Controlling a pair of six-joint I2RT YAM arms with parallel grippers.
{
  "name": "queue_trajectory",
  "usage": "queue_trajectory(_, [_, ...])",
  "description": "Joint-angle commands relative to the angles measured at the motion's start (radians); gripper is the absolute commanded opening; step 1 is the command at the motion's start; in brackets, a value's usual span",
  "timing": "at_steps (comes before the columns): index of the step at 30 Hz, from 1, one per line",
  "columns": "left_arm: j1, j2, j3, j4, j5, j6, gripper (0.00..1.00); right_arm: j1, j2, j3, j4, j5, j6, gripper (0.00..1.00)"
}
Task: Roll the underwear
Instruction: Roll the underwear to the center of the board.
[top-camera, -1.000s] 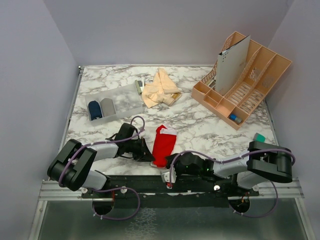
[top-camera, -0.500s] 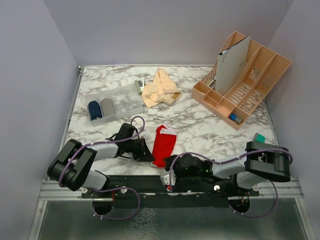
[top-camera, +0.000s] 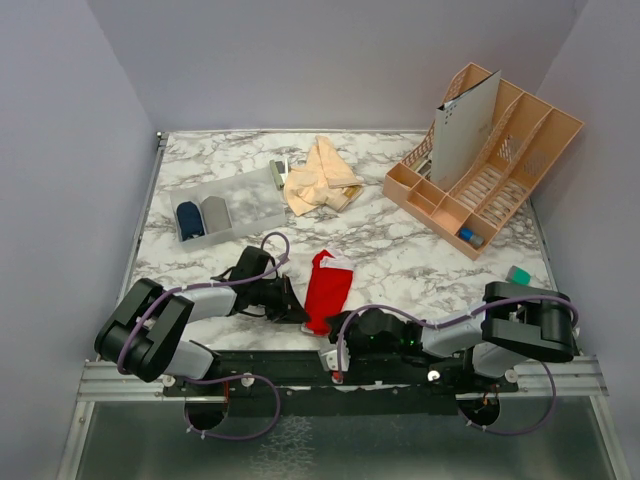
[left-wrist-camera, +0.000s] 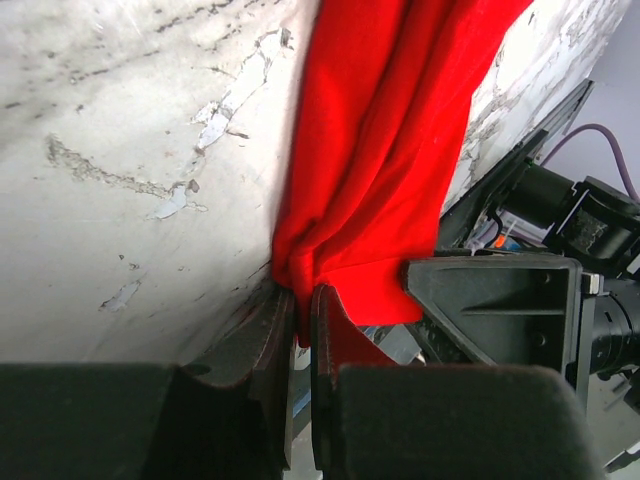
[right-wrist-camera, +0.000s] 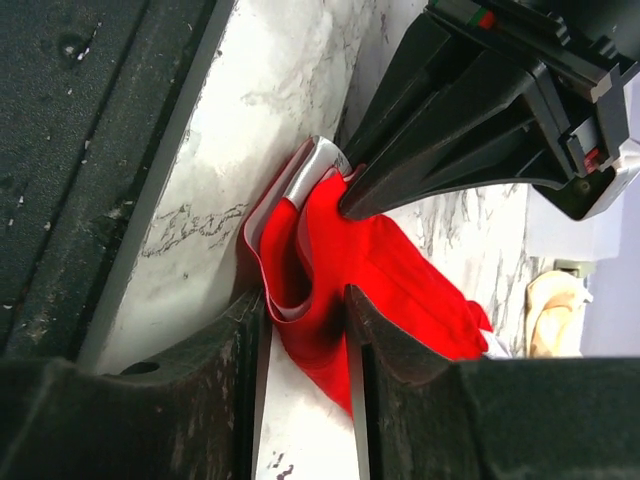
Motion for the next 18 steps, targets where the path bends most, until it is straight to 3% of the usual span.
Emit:
queue_trajectory(1, [0.008,0.014,-0.025,-0.026,-0.056,0.019,0.00,0.009,0.023,0.004,0.006,-0.039,0.017,0.32])
queue_trajectory(9, [0.013,-0.023,-0.039,-0.034,-0.094,0.003,0.03,0.009,0.029,0.055,-0.076,-0.040,0.128,0.01])
queue_trajectory(13, [0.018,-0.129,-0.073,-0.040,-0.137,-0.036,0.34,0.007,0.029,0.022,0.028,-0.023,0.345,0.01])
queue_trajectory(18, [0.023,-0.267,-0.116,-0.067,-0.185,-0.076,0.61,-0.014,0.052,-0.002,0.127,-0.084,0.615,0.00])
